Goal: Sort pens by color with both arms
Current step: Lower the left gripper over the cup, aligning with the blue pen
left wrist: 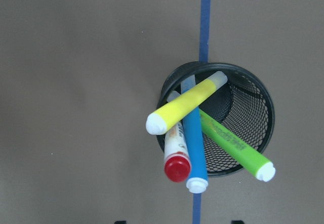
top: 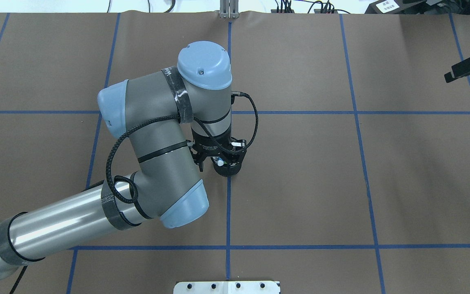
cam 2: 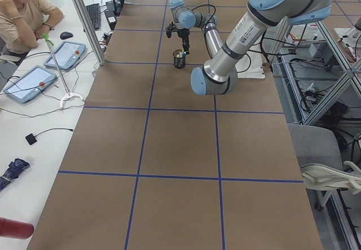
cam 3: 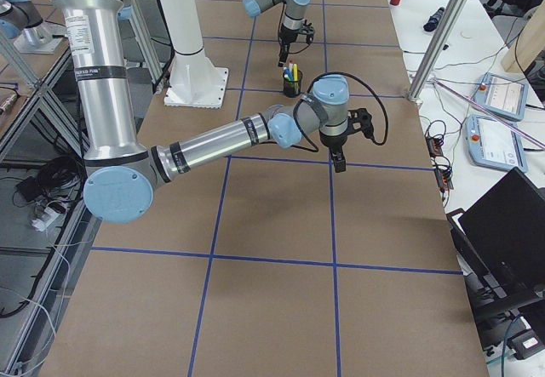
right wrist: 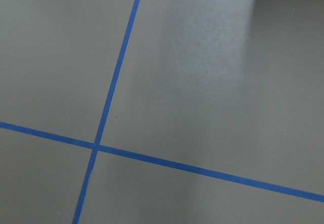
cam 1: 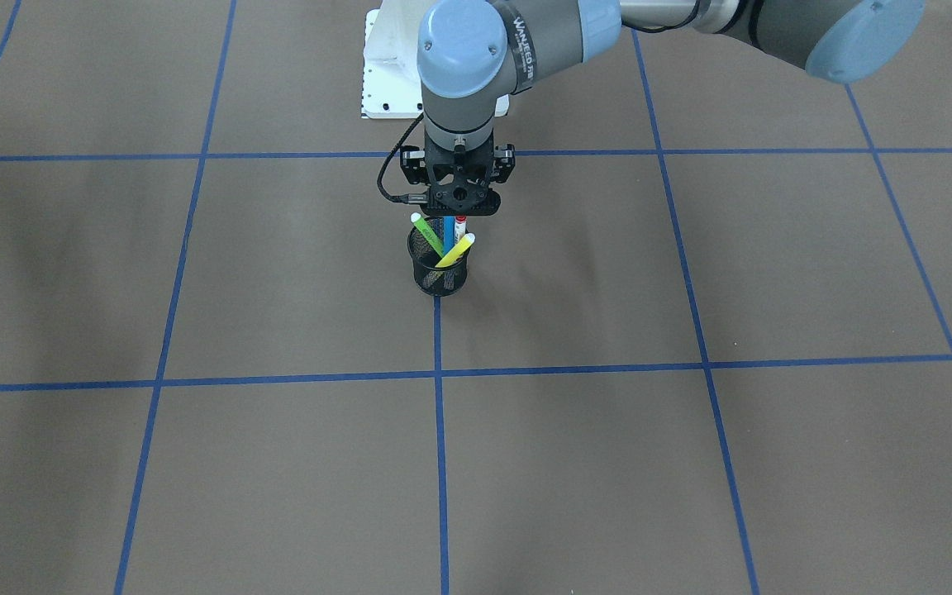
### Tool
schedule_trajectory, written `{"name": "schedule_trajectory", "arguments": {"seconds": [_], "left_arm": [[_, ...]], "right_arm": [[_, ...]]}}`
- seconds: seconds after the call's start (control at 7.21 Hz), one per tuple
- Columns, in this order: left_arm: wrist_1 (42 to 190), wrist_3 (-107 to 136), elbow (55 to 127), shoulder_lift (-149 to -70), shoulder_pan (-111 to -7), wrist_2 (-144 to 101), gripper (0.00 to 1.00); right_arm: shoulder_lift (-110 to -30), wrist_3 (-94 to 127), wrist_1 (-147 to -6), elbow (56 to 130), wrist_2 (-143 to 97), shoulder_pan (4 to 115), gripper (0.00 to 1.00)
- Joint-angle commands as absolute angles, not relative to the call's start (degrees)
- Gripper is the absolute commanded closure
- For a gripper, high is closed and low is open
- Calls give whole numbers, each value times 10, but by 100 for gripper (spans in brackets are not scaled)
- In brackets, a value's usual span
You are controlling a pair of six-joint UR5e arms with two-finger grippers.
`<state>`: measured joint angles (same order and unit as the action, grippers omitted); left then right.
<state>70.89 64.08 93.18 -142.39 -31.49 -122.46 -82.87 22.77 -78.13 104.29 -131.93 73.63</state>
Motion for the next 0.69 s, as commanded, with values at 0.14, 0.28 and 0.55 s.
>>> {"name": "schedule_trajectory", "arguments": {"seconds": [0.14, 0.28, 0.55], "left_arm": [[710, 640, 933, -1447, -315, -1219, 39], [710, 634, 930, -1455, -315, -1215, 39], [710, 621, 874, -1482, -315, -1187, 39]], "right_arm": [[-828, 228, -781, 1040, -1318, 730, 0], [-827, 228, -781, 1040, -1319, 730, 0], [-828, 228, -782, 1039, -1319, 726, 0]]}}
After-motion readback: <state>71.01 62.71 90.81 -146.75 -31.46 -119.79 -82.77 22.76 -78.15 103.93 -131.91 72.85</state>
